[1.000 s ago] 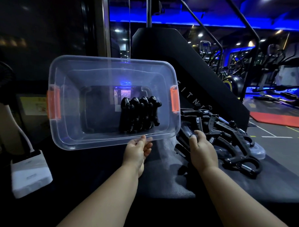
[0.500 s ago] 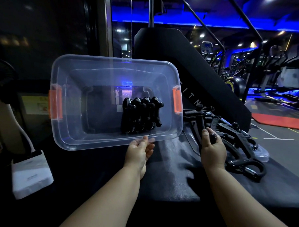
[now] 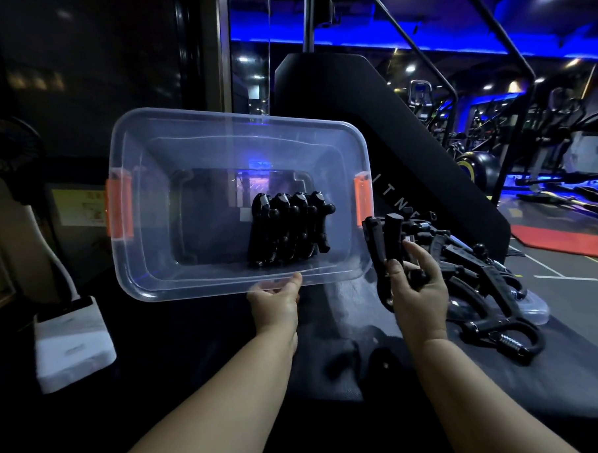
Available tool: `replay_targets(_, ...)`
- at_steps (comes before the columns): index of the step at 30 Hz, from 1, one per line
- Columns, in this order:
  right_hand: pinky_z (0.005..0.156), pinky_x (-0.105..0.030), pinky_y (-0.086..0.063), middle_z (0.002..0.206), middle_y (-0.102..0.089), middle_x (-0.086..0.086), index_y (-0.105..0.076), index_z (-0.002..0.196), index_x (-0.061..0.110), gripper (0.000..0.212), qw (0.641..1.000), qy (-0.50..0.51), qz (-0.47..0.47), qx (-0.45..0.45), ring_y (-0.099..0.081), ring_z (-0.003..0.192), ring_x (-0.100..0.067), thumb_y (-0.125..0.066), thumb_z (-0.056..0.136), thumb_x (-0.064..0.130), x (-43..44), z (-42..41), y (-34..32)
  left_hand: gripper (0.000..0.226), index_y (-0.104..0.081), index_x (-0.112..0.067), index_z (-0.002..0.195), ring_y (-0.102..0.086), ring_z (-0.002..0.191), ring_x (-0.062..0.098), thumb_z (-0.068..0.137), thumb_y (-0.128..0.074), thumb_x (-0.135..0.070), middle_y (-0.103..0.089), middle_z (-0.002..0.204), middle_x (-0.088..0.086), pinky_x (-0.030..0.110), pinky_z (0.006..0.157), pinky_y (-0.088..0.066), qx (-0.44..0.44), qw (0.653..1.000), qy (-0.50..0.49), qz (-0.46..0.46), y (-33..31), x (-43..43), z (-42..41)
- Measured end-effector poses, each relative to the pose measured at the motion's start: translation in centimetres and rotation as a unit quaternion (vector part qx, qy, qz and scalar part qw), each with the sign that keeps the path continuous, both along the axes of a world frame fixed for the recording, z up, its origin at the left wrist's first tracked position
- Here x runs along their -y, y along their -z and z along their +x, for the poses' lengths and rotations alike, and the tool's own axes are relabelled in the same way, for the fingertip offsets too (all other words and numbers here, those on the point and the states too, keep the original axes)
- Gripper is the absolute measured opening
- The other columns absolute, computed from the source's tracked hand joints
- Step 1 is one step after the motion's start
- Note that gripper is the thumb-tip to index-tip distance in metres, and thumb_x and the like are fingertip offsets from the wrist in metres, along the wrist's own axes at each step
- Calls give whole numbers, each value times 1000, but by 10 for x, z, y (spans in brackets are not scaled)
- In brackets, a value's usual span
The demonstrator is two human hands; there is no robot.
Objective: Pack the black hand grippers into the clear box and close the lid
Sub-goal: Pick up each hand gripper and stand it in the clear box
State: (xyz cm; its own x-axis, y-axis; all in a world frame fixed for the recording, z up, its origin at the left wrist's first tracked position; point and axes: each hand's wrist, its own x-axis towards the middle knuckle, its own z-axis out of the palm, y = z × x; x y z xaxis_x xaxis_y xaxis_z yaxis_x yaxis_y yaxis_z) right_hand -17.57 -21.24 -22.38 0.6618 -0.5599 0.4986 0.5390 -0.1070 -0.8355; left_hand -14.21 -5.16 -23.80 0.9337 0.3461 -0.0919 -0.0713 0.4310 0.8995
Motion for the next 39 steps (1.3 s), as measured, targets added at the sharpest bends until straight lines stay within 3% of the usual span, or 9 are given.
replay_targets(3,54,-6,-45,81,-61,11,-60,118,11,31,1000,6,10,-2,-59,56,9,-62,89,0,-5,-3,-1,52,-36,-12,111,-57,83,16,79,-76,-16,-58,87,-1,30,78,-42,-11,999,-34,29,-1,-4,-3)
replay_targets(7,66,-27,-53,77,-68,16,-66,109,35,32,999,18,-19,-25,-60,62,0,-72,84,16,-18,-2,3,59,-31,-10,122,-54,78,5,81,-73,-16,-62,86,-6,27,80,-36,-4,997,-62,54,-4,-14,-7)
replay_targets(10,59,-14,-50,79,-70,13,-65,111,30,33,1000,-9,17,-13,-61,61,2,-69,86,9,-30,0,-4,61,-30,-9,127,-51,75,1,83,-72,-17,-61,84,-8,27,80,-36,-1,995,-79,65,-6,-28,-5)
replay_targets(16,57,-10,-48,75,-63,9,-55,124,24,49,998,-42,35,25,-58,56,5,-70,83,2,-55,1,-30,49,-31,-12,115,-55,76,8,85,-70,-19,-60,81,-6,28,77,-39,13,993,-102,54,-8,-51,-4)
replay_targets(20,71,-28,-54,80,-66,4,-43,131,44,68,999,-40,-24,-3,-66,71,-7,-77,79,16,-67,14,-42,39,-31,-14,107,-58,77,14,88,-65,-23,-64,87,2,22,70,-45,33,993,-100,51,-4,-64,-3)
replay_targets(25,71,-27,-52,90,-66,-2,-22,137,60,84,986,-45,-142,-80,-67,77,-13,-74,81,25,-86,44,-52,25,-34,-11,103,-60,68,8,94,-56,-19,-65,77,2,15,59,-47,77,991,-98,51,-4,-77,-3)
replay_targets(28,70,-23,-45,99,-63,4,-20,141,57,78,959,-40,-250,-131,-62,82,-15,-66,88,24,-97,62,-55,23,-36,-12,99,-61,68,10,94,-57,-19,-67,75,1,16,60,-47,97,991,-85,44,-2,-82,-3)
replay_targets(31,54,-11,-35,114,-57,-2,-37,142,42,60,913,-49,-368,-171,-53,80,-17,-58,91,15,-111,78,-56,24,-39,-13,99,-60,71,11,91,-60,-23,-65,74,-2,22,68,-47,81,993,-78,32,0,-85,-3)
replay_targets(39,84,-29,-46,126,-41,-6,-44,135,37,59,807,-37,-536,-247,-55,96,-26,-55,83,13,-137,110,-54,20,-42,-15,87,-61,70,14,90,-61,-21,-67,70,-1,29,74,-48,85,996,-40,-14,5,-89,-2)
